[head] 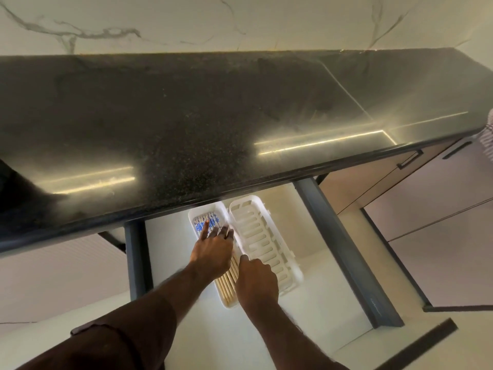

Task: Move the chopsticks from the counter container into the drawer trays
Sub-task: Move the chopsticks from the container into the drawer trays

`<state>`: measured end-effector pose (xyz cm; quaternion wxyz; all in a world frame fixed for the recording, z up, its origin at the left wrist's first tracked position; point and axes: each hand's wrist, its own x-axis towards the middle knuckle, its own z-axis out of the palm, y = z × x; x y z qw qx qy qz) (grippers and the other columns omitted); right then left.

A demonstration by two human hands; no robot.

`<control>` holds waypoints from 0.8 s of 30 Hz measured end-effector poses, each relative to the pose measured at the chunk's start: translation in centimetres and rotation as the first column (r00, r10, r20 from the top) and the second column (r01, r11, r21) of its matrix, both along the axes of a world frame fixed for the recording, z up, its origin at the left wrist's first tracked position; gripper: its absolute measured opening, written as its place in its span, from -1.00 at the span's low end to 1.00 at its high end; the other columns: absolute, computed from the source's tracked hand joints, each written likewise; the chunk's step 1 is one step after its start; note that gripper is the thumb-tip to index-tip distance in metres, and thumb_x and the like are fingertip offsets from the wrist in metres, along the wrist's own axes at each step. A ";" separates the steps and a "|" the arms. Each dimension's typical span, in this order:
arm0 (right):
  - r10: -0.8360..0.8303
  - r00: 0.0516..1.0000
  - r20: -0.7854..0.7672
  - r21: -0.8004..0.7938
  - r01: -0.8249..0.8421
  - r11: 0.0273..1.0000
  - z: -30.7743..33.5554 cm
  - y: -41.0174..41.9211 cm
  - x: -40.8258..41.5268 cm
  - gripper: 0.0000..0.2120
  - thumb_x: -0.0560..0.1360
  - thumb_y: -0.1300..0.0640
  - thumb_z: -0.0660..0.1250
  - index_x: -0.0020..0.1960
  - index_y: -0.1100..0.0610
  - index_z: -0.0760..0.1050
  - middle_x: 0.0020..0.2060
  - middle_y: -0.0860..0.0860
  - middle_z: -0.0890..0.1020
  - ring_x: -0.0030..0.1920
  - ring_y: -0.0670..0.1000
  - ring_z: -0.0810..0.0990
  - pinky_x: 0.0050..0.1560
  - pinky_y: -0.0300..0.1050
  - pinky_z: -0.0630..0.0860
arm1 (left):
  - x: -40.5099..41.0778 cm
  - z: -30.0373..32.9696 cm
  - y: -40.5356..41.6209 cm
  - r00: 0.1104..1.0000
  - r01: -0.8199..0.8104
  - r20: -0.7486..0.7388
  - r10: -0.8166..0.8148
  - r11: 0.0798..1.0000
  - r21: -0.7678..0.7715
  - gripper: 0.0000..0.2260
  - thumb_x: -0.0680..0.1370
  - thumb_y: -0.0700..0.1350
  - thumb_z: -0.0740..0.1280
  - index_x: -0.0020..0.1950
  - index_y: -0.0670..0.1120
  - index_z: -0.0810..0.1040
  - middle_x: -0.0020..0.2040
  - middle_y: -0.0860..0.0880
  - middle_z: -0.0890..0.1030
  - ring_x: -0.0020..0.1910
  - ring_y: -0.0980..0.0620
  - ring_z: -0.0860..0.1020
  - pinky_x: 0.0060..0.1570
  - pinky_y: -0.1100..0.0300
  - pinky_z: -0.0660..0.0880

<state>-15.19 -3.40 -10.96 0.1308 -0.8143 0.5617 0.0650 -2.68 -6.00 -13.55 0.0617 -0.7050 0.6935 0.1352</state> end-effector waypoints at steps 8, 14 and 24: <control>-0.051 0.998 0.028 -0.091 0.054 0.994 5.5 0.6 -1.6 -0.69 0.57 -0.08 0.28 0.23 0.05 0.43 0.10 0.00 0.63 0.06 0.03 0.65 0.10 -0.07 0.55 | -0.9 5.0 2.5 0.999 -0.026 -0.035 0.023 0.996 -0.088 -0.46 0.63 0.08 0.19 0.56 -0.05 0.16 0.58 -0.05 0.18 0.53 -0.12 0.21 0.49 -0.17 -0.17; -0.066 0.991 0.112 -0.131 0.081 0.988 10.7 3.5 -3.8 -0.65 0.51 -0.07 0.36 0.21 0.08 0.48 0.08 0.03 0.65 0.02 0.09 0.68 0.04 -0.02 0.60 | -2.7 10.4 6.4 0.998 -0.066 -0.016 0.064 0.983 -0.169 -0.45 0.63 0.08 0.16 0.57 -0.05 0.11 0.59 -0.06 0.13 0.55 -0.11 0.14 0.47 -0.17 -0.25; -0.045 0.957 0.286 -0.252 0.120 0.960 20.0 8.3 -3.4 -0.58 0.51 -0.07 0.36 0.32 0.05 0.45 0.17 0.02 0.63 0.07 0.06 0.65 0.10 -0.05 0.58 | -2.9 20.0 13.2 0.992 -0.128 -0.044 0.121 0.913 -0.387 -0.46 0.63 0.12 0.14 0.57 -0.01 0.11 0.60 -0.05 0.10 0.57 -0.04 0.10 0.45 -0.13 -0.32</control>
